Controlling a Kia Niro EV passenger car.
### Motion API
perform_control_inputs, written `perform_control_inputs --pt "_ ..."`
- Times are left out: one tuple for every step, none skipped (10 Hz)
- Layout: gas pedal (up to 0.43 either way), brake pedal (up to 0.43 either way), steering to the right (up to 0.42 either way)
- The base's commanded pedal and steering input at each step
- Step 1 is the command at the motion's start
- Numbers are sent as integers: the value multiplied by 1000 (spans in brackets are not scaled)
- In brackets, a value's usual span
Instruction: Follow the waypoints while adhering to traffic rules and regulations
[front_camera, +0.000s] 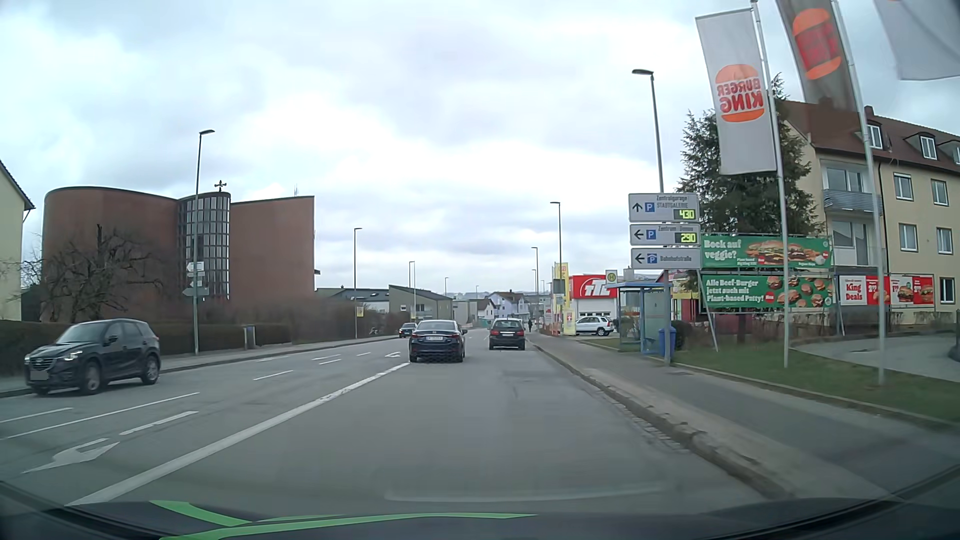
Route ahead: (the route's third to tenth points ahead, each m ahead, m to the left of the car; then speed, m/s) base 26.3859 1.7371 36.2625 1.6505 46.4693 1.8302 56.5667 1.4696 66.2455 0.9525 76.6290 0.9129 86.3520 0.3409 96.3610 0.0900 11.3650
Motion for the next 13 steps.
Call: perform_control_inputs --pt "118 0 -11" --pt "118 0 -10" --pt "118 0 -9" --pt "110 0 -8" --pt "110 0 -7" --pt "110 0 -7" --pt "110 0 -5" --pt "110 0 -5" --pt "110 0 -4" --pt "110 0 -3" --pt "110 0 -2" --pt "110 0 -2" --pt "110 0 -1"
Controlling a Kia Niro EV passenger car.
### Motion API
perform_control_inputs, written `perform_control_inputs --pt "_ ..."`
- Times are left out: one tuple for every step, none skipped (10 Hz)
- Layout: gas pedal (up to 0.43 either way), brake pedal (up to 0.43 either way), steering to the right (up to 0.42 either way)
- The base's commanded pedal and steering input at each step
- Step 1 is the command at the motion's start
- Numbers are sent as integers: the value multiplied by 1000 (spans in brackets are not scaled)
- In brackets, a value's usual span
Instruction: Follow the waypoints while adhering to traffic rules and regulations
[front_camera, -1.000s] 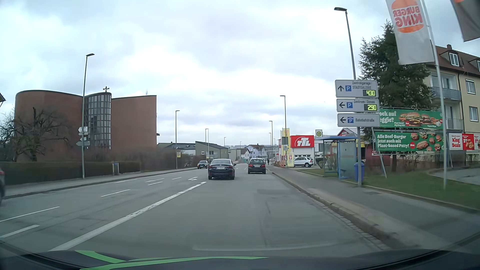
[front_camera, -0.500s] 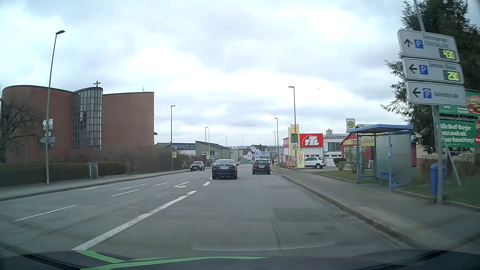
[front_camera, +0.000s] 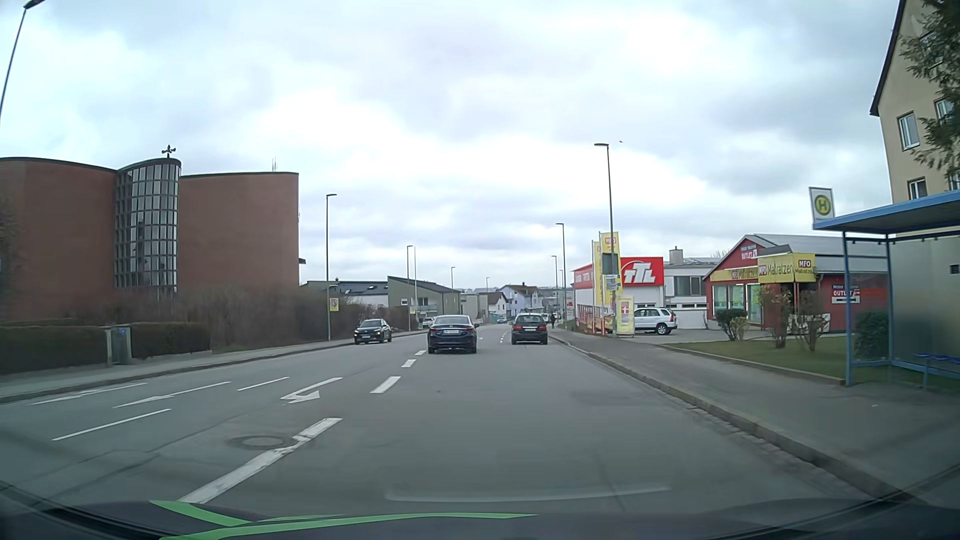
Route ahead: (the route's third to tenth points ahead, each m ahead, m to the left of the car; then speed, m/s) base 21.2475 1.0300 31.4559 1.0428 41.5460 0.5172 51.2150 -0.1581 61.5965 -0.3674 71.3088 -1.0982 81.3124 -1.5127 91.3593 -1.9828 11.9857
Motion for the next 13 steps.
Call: perform_control_inputs --pt "110 0 -1" --pt "110 0 -1" --pt "110 0 -1" --pt "110 0 -1" --pt "110 0 -1" --pt "110 0 -1" --pt "110 0 -1" --pt "110 0 -1" --pt "110 0 -1" --pt "110 0 -1" --pt "110 0 0" --pt "110 0 0" --pt "110 0 0"
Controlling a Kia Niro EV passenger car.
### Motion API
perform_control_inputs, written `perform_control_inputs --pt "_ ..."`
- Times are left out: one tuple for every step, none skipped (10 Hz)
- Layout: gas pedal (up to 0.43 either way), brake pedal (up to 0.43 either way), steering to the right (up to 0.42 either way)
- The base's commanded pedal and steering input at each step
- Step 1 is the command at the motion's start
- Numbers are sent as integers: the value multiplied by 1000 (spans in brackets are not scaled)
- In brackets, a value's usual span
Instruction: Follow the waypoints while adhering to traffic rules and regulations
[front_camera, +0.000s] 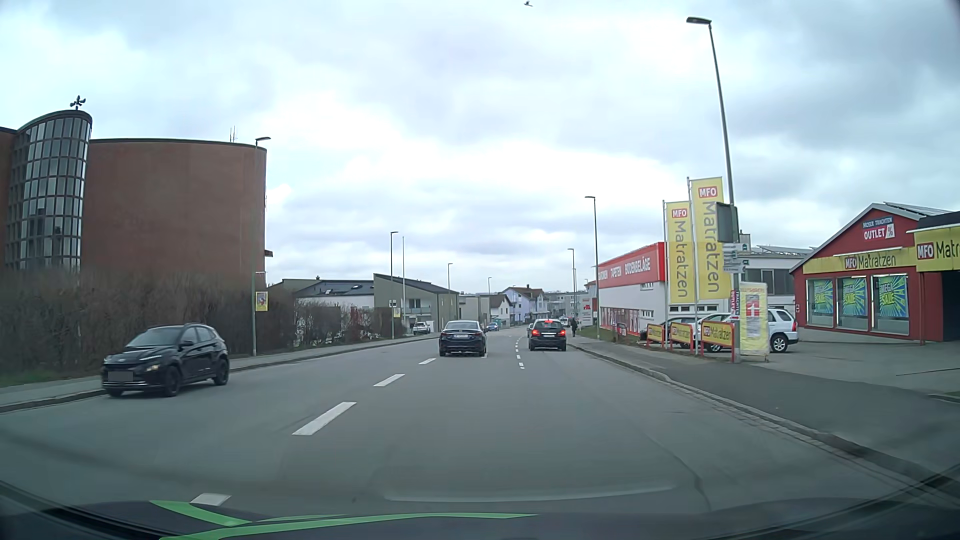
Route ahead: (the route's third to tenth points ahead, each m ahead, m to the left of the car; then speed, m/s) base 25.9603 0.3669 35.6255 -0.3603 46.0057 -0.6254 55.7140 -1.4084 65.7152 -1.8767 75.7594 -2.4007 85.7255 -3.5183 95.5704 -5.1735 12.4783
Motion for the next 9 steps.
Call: perform_control_inputs --pt "110 0 0" --pt "110 0 0" --pt "110 0 1" --pt "110 0 2" --pt "110 0 3" --pt "110 0 4" --pt "110 0 5" --pt "110 0 5" --pt "110 0 6"
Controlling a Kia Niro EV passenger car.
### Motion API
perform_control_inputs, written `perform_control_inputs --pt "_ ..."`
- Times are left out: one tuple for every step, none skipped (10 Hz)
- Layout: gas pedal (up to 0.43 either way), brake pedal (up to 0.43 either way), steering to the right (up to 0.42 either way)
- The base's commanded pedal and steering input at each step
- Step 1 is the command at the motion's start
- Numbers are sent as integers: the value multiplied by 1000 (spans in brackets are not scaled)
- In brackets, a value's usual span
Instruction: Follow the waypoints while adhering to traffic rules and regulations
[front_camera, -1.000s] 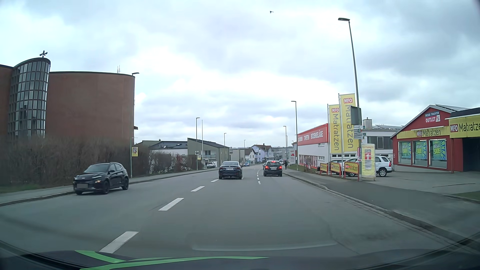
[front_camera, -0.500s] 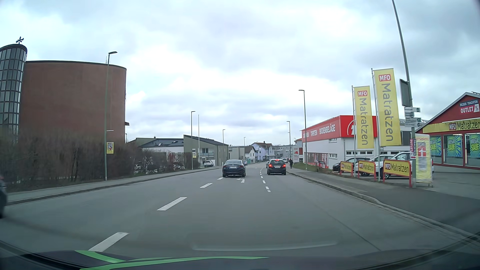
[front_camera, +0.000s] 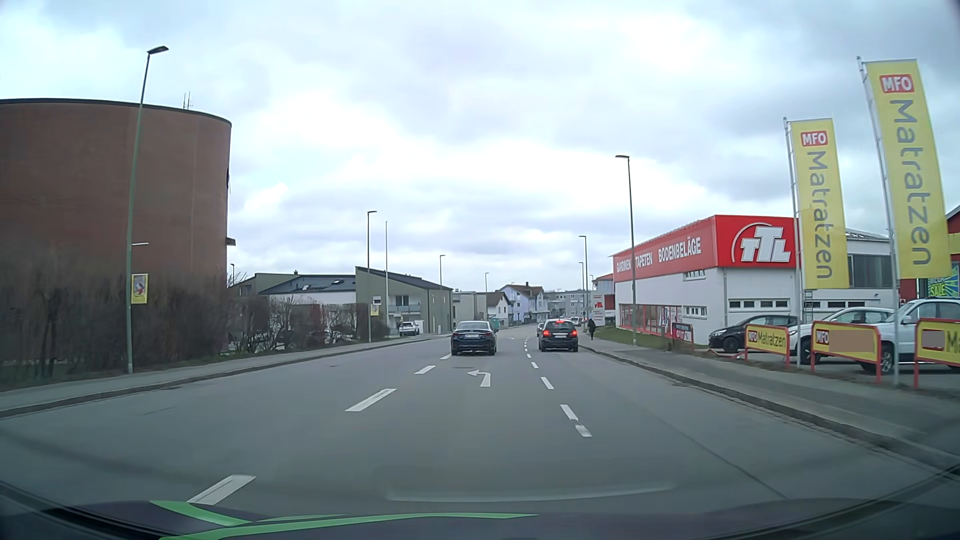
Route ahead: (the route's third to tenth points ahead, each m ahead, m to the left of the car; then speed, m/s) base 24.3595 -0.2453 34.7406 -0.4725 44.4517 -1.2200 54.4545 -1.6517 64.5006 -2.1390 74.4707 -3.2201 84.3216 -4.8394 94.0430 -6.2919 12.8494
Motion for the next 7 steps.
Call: perform_control_inputs --pt "110 0 6" --pt "98 0 7" --pt "98 0 7" --pt "87 0 7" --pt "79 0 8" --pt "79 0 10" --pt "79 0 12"
